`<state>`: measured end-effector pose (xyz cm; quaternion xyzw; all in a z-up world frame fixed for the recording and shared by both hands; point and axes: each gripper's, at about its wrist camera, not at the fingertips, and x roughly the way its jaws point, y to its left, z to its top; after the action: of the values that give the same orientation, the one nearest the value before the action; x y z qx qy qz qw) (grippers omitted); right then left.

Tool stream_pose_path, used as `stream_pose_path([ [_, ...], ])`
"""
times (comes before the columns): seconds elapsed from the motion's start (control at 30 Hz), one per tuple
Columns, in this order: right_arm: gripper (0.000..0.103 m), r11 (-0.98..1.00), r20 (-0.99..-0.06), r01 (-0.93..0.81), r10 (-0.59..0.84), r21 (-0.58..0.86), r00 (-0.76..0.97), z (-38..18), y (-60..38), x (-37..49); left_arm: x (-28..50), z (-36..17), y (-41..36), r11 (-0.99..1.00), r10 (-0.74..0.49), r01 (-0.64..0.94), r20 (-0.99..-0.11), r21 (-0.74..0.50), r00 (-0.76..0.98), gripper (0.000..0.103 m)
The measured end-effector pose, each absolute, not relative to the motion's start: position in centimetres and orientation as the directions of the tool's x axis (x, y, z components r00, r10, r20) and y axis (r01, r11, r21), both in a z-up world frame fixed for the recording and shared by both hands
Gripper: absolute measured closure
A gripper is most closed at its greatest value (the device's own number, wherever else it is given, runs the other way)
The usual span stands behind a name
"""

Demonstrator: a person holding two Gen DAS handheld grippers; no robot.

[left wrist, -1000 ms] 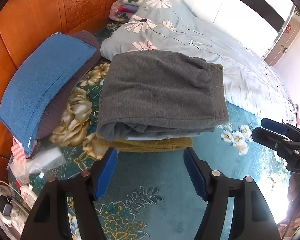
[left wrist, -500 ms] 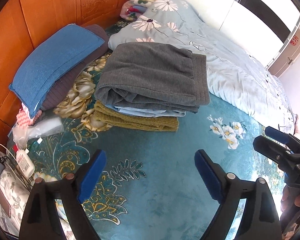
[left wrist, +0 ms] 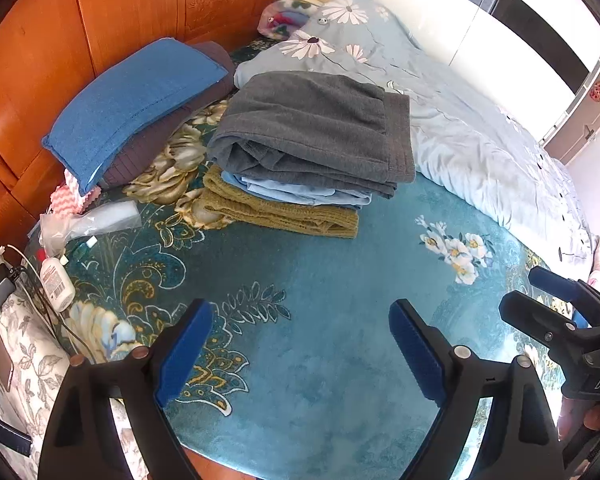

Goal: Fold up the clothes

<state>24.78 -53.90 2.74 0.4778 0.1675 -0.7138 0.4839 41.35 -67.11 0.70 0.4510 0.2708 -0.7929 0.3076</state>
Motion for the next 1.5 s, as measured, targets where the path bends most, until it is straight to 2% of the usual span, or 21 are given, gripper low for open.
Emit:
stream_pose_path([
  [1.17, 0.000, -0.467, -0.843, 0.855, -0.534, 0.224, -0.070, 3.8, -51.6, 26.9, 42.3, 1.5, -65.0, -0.671, -0.267, 0.733, -0.885, -0.114, -0.382, 0.011],
  [1.23, 0.000, -0.467, -0.843, 0.856, -0.533, 0.224, -0.070, 3.8, -51.6, 26.9, 42.3, 1.4, -65.1, -0.669, -0.262, 0.734, -0.886, -0.119, -0.383, 0.008],
  [1.3, 0.000, -0.466, -0.844, 0.856, -0.532, 0.225, -0.068, 3.7, -51.6, 26.9, 42.3, 1.3, -65.2, -0.667, -0.262, 0.735, -0.887, -0.119, -0.381, 0.001],
  [1.5, 0.000, -0.465, -0.847, 0.856, -0.528, 0.224, -0.065, 3.6, -51.6, 27.0, 42.4, 1.2, -65.1, -0.665, -0.265, 0.737, -0.887, -0.117, -0.379, 0.001],
])
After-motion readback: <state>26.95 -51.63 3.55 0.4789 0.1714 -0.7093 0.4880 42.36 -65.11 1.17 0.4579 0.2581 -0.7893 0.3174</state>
